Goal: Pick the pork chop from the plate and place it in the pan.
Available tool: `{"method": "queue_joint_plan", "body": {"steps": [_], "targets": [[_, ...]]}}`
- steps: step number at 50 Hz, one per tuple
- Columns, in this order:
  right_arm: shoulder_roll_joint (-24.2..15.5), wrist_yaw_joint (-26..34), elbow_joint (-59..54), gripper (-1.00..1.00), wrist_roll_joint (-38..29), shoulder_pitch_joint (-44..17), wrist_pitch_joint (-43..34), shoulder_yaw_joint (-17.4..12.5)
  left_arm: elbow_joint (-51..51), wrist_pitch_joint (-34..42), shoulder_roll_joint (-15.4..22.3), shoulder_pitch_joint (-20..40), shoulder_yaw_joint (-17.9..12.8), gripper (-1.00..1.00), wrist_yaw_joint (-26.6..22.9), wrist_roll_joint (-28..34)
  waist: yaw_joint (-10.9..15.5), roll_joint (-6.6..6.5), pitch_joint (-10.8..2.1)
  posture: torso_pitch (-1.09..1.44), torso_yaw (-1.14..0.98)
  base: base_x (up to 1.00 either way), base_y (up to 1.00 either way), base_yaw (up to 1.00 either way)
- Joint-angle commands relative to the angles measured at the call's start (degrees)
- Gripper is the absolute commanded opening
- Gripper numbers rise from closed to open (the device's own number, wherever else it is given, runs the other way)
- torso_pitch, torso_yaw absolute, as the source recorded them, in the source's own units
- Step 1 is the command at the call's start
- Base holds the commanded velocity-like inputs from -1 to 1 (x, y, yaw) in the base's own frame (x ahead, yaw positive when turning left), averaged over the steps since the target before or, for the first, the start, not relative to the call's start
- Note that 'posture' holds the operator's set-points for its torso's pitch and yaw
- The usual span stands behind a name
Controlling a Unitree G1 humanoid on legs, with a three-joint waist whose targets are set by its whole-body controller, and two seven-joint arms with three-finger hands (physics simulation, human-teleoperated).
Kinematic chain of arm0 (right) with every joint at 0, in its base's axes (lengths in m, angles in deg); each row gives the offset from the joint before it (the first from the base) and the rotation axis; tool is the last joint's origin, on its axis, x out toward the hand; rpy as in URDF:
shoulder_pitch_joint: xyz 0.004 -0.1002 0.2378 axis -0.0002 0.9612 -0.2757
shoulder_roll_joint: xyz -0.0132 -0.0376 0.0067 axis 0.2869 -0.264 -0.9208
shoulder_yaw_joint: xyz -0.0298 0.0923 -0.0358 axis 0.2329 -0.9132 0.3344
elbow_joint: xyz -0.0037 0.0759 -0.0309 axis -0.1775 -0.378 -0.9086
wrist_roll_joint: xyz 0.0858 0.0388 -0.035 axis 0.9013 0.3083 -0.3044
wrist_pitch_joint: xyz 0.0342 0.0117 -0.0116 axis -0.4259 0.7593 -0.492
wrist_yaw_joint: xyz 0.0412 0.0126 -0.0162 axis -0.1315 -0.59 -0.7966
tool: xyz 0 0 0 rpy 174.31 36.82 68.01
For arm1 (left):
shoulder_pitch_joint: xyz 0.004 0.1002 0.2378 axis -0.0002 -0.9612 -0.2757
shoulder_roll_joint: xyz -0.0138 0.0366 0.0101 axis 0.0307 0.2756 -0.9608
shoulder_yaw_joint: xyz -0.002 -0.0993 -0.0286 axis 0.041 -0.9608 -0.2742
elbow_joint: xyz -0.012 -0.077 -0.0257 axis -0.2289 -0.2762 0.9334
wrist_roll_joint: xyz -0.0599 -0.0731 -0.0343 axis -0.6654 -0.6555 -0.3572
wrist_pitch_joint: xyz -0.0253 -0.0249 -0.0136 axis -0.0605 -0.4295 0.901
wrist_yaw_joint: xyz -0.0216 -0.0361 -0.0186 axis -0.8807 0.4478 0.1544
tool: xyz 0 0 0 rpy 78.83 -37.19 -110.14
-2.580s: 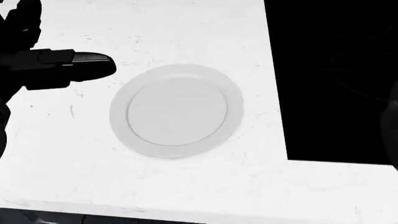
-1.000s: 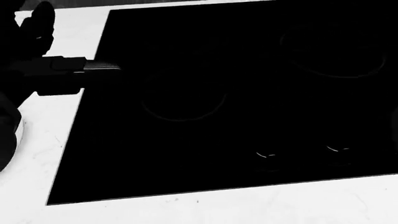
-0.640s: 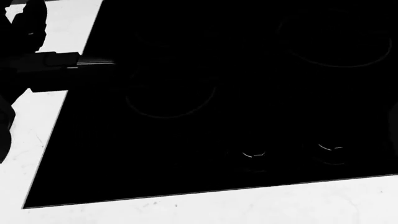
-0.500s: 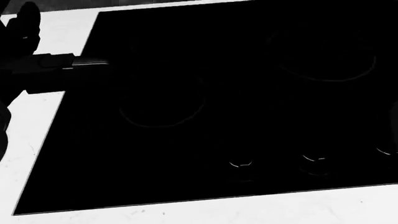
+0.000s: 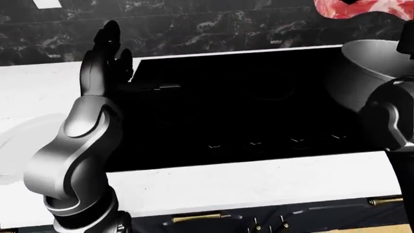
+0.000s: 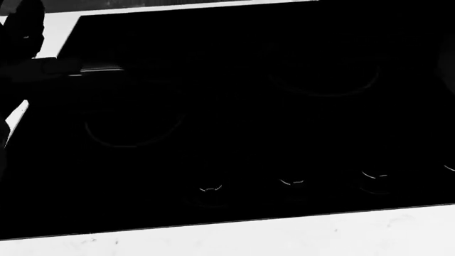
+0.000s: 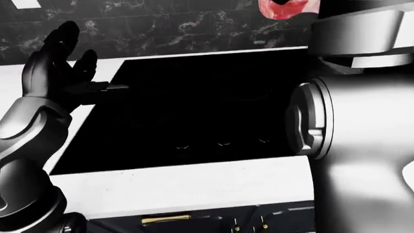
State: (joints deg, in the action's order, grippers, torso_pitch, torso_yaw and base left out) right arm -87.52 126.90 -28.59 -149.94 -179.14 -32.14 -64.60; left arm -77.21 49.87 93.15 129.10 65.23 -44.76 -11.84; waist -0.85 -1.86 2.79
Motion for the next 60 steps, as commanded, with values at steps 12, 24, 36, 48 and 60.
{"method": "queue_joint_plan", "body": {"steps": [12, 24, 36, 48, 60], "targets": [[-1.30, -0.73, 0.68, -1.00, -0.98, -2.43, 1.26, -0.39, -1.06, -1.74, 0.45, 1.64, -0.01, 1.00, -0.11, -0.33, 1.34, 1.52, -0.42, 0.00, 0.00, 0.00, -0.16, 0.00], [-1.28, 0.46, 1.66, -1.00, -1.33, -1.84, 1.44, -0.37, -1.26, -1.83, 0.40, 1.32, 0.14, 1.00, -0.07, -0.42, 0.27, -3.75, -1.29, 0.00, 0.00, 0.00, -0.15, 0.00], [-1.82, 0.22, -0.14, -1.00, -1.57, -3.73, 2.28, -0.40, -1.23, -1.67, 0.55, 1.45, -0.13, 1.00, 0.00, -0.60, 0.49, 4.80, -1.96, 0.00, 0.00, 0.00, -0.16, 0.00], [-2.16, 0.74, 0.69, -1.00, -1.83, -3.28, 2.38, -0.61, -1.05, -1.94, 0.47, 1.38, 0.18, 1.00, -0.15, -0.35, 0.21, -3.28, -0.60, 0.00, 0.00, 0.00, -0.26, 0.00], [-2.16, -0.93, -3.39, -1.00, -1.43, -6.51, 3.39, -0.50, -1.11, -1.85, 0.34, 1.44, 0.05, 1.00, -0.04, -0.37, 0.75, 3.71, -1.40, 0.00, 0.00, 0.00, -0.27, 0.00]]}}
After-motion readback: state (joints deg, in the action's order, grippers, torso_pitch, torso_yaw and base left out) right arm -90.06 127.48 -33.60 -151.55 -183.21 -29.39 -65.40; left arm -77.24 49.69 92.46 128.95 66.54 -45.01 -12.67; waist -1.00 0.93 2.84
